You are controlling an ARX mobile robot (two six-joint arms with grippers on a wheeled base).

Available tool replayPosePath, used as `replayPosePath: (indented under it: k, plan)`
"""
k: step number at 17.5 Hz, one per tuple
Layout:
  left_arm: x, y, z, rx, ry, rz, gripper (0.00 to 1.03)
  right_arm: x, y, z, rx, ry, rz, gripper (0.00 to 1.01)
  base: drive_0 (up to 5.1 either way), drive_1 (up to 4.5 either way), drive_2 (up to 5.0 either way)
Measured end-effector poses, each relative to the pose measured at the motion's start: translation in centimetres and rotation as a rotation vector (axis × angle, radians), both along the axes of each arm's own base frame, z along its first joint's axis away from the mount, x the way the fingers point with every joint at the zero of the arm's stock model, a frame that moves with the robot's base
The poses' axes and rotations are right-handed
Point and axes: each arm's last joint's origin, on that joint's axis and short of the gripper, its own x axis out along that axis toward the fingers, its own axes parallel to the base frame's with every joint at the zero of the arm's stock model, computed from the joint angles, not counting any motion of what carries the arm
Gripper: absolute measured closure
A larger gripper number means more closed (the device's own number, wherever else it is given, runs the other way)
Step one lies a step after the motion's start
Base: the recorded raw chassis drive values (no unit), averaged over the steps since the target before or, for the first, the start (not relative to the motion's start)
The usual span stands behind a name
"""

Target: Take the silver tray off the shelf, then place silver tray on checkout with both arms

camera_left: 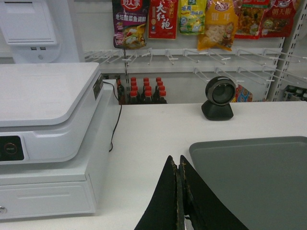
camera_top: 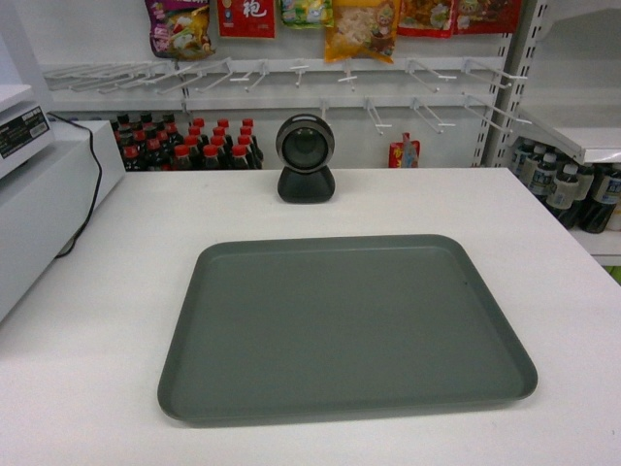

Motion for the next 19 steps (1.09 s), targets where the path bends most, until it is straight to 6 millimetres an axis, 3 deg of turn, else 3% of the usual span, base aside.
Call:
replayPosePath:
  k: [15,17,19]
  plan:
    - [-2.0,0.0,-0.4,0.0,0.016,0.001,0.99,-2.4,0.0,-0.3,-0.001,0.002,0.0,0.95,0.0,0.0,0.0]
    - [-2.0,0.0,-0.4,0.0,0.014,0.0,0.05,-2.4,0.0,-0.3,0.0,0.006,0.0,0.01,0.0,0.0,0.0]
    - [-2.0,0.0,-0.4,0.0,0.014,0.0,0.05,-2.4,0.0,-0.3,0.0,0.005,0.0,0.03,0.0,0.0,0.0]
